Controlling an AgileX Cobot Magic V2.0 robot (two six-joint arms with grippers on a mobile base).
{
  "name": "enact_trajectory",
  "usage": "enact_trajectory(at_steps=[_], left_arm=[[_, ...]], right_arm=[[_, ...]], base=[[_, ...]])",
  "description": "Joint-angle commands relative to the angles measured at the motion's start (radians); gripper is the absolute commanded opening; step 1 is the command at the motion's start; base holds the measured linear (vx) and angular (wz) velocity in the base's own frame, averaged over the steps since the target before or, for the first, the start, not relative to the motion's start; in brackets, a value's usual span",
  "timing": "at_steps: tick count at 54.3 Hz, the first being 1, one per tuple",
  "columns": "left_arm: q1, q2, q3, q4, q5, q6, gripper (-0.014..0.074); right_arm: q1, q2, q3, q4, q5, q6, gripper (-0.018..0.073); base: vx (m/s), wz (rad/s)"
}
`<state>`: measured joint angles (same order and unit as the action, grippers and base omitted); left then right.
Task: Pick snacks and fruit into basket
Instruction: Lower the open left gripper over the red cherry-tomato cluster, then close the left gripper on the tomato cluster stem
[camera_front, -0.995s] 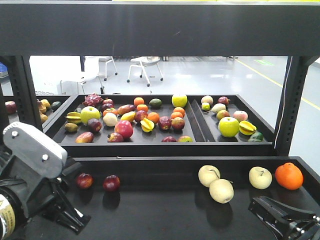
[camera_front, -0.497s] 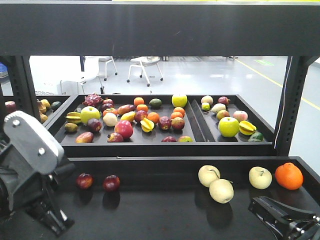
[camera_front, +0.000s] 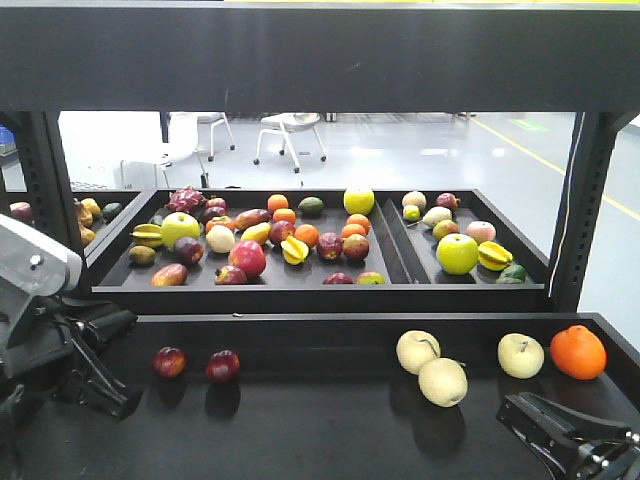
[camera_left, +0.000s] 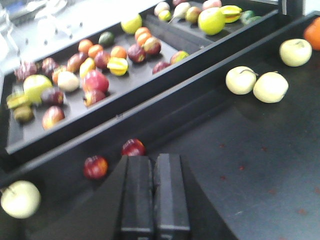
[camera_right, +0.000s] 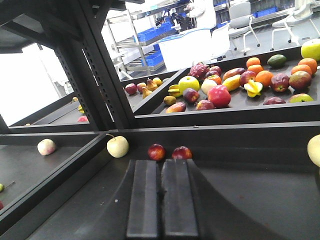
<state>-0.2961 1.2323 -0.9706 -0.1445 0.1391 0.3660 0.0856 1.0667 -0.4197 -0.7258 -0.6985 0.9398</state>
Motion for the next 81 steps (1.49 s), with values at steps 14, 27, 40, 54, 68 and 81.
enact_trajectory(at_steps=[14,27,40,54,68,81], left_arm=[[0.047,0.161,-0.036,-0.015,-0.102,-0.335,-0.0002],[0.047,0.291,-0.036,0.004,-0.108,-0.385,0.0066],[0.047,0.362,-0.036,0.004,-0.093,-0.391,0.0369],[0.047,0.475,-0.036,0.004,-0.002,-0.534,0.0685],[0.047,0.561,-0.036,0.004,0.018,-0.552,0.0664],[0.047,0.623,-0.036,0.004,0.005,-0.552,0.0617]], right_arm=[[-0.002,-0.013,-0.033,0.019,-0.072,-0.01,-0.0009],[-0.002,-0.013,-0.033,0.019,-0.072,-0.01,-0.0009],[-0.002,-0.013,-0.033,0.019,-0.072,-0.01,-0.0009],[-0.002,-0.013,-0.033,0.019,-0.072,-0.01,-0.0009],[-0.002,-0.013,-0.033,0.019,-0.072,-0.01,-0.0009],[-0.002,-0.013,-0.033,0.019,-0.072,-0.01,-0.0009]], base=[[0.0,0.0],[0.0,0.0],[0.0,0.0],[0.0,0.0],[0.0,0.0],[0.0,0.0]])
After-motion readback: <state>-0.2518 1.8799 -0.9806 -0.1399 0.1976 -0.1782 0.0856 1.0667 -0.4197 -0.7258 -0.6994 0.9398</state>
